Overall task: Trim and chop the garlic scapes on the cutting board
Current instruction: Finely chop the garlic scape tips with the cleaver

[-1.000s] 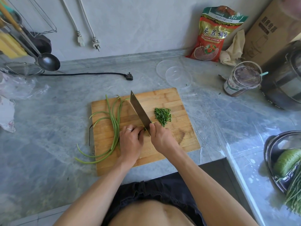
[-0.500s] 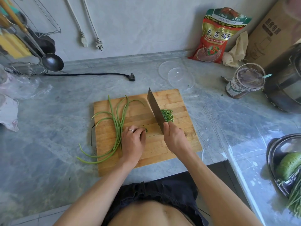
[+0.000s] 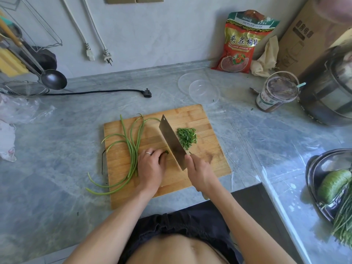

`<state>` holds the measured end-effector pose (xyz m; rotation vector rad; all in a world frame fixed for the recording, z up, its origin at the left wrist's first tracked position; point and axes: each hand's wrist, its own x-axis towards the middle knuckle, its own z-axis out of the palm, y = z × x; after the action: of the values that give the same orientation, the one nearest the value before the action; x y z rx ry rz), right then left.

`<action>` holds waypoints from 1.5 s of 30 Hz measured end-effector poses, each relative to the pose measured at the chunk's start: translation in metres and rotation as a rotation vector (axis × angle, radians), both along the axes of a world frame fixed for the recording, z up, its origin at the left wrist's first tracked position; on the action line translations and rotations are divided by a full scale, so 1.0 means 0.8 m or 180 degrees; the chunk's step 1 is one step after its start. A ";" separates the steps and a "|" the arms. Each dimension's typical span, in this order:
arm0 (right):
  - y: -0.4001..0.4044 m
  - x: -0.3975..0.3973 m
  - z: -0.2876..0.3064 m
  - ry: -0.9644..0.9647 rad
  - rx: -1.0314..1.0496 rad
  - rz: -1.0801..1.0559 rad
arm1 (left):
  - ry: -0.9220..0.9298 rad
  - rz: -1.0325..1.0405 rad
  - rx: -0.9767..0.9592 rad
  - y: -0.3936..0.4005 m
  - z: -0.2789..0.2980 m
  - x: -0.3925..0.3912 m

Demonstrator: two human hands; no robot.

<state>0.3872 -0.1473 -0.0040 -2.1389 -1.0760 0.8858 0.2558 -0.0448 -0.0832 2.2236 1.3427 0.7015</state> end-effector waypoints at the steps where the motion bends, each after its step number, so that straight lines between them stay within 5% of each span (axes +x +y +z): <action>1: -0.001 0.003 0.000 -0.0021 -0.0008 0.0025 | -0.0012 -0.0007 0.0001 0.000 0.000 -0.001; 45: -0.023 -0.009 -0.007 -0.0407 0.0051 0.0340 | -0.0149 0.0022 -0.0171 -0.001 0.003 0.014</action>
<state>0.3801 -0.1658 -0.0093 -2.1659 -1.2674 0.7939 0.2670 -0.0458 -0.0809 2.1484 1.3317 0.7070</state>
